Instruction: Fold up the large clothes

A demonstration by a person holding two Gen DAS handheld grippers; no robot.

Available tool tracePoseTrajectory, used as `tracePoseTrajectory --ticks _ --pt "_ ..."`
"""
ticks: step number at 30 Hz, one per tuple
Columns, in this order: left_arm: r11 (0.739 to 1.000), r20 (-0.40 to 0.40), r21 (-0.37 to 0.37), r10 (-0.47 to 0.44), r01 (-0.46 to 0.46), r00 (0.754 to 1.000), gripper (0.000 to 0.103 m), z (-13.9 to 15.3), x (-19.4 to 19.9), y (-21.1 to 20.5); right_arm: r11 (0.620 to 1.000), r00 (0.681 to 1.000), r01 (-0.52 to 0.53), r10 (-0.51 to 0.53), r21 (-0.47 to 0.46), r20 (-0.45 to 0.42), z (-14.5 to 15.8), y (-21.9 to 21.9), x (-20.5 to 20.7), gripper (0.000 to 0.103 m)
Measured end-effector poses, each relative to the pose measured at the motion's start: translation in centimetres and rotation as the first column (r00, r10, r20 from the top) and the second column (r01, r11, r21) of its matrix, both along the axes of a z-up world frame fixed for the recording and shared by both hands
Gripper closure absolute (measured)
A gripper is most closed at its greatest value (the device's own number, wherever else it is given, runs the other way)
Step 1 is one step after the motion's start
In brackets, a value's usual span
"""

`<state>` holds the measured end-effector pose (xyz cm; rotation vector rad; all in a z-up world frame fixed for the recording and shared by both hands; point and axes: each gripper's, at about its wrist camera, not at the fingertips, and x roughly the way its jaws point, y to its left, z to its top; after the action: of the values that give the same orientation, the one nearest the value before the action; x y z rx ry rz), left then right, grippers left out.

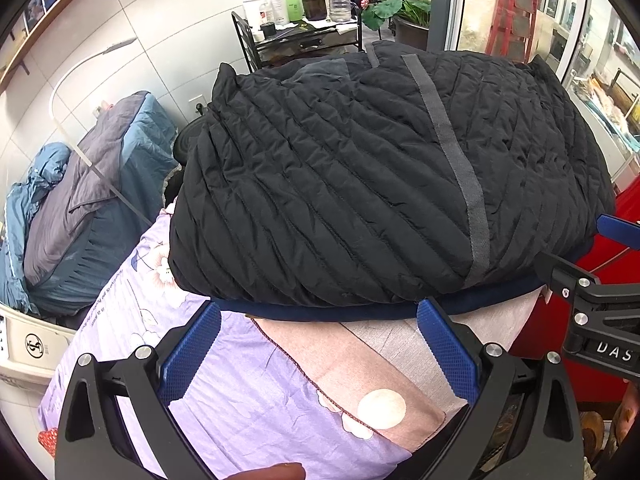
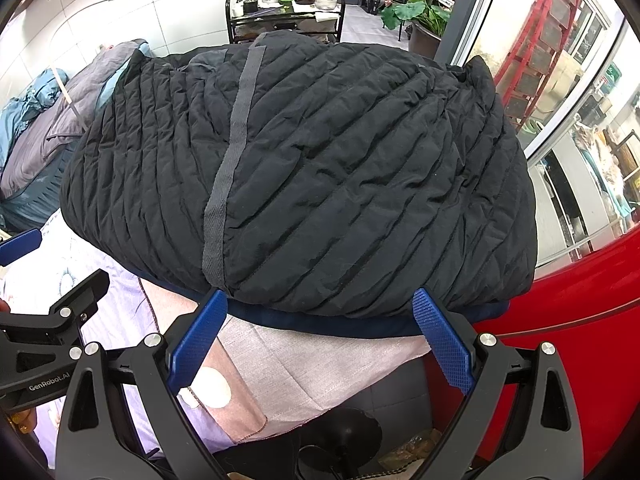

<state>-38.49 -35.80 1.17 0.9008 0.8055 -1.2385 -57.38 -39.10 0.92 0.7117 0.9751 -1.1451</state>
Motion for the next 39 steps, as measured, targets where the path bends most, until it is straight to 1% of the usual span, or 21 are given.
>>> tracePoseTrajectory --ticks 21,24,26,29,31,34,36,37,39 --pt "1.000 0.007 -0.003 -0.003 0.003 1.000 0.006 0.3 0.0 0.1 1.000 1.000 0.000 0.000 0.000 0.000 0.0 0.0 0.0 0.010" --pt "1.000 -0.008 -0.003 0.002 -0.002 1.000 0.006 0.3 0.1 0.1 1.000 1.000 0.000 0.000 0.001 0.000 0.0 0.1 0.0 0.010" --pt "1.000 -0.022 -0.013 0.000 0.000 1.000 0.006 0.4 0.1 0.1 1.000 1.000 0.001 -0.001 0.001 0.000 0.0 0.1 0.0 0.010" --pt "0.998 -0.070 -0.063 0.004 -0.008 0.998 0.006 0.8 0.3 0.6 1.000 1.000 0.000 0.000 0.001 0.000 0.0 0.1 0.0 0.010" --pt "0.997 -0.092 -0.081 -0.007 0.000 0.996 0.006 1.0 0.3 0.7 1.000 1.000 0.000 0.000 0.000 -0.001 0.0 0.1 0.0 0.010" --pt "0.995 -0.074 -0.104 -0.001 -0.006 0.997 0.006 1.2 0.2 0.8 1.000 1.000 0.003 -0.003 0.000 0.000 0.1 0.1 -0.1 0.010" --pt "0.995 -0.050 -0.095 0.017 -0.022 0.999 0.006 1.0 0.2 0.7 1.000 1.000 0.007 -0.007 0.000 0.000 0.1 0.2 -0.2 0.010" --pt "0.996 -0.040 -0.075 0.034 -0.037 0.999 0.006 0.9 0.3 0.4 1.000 1.000 0.009 -0.009 0.000 0.001 0.1 0.3 -0.2 0.010" --pt "0.998 -0.050 -0.027 0.048 -0.050 0.998 0.006 0.4 0.6 0.0 1.000 1.000 0.011 -0.011 0.000 0.000 0.1 0.3 -0.3 0.010"
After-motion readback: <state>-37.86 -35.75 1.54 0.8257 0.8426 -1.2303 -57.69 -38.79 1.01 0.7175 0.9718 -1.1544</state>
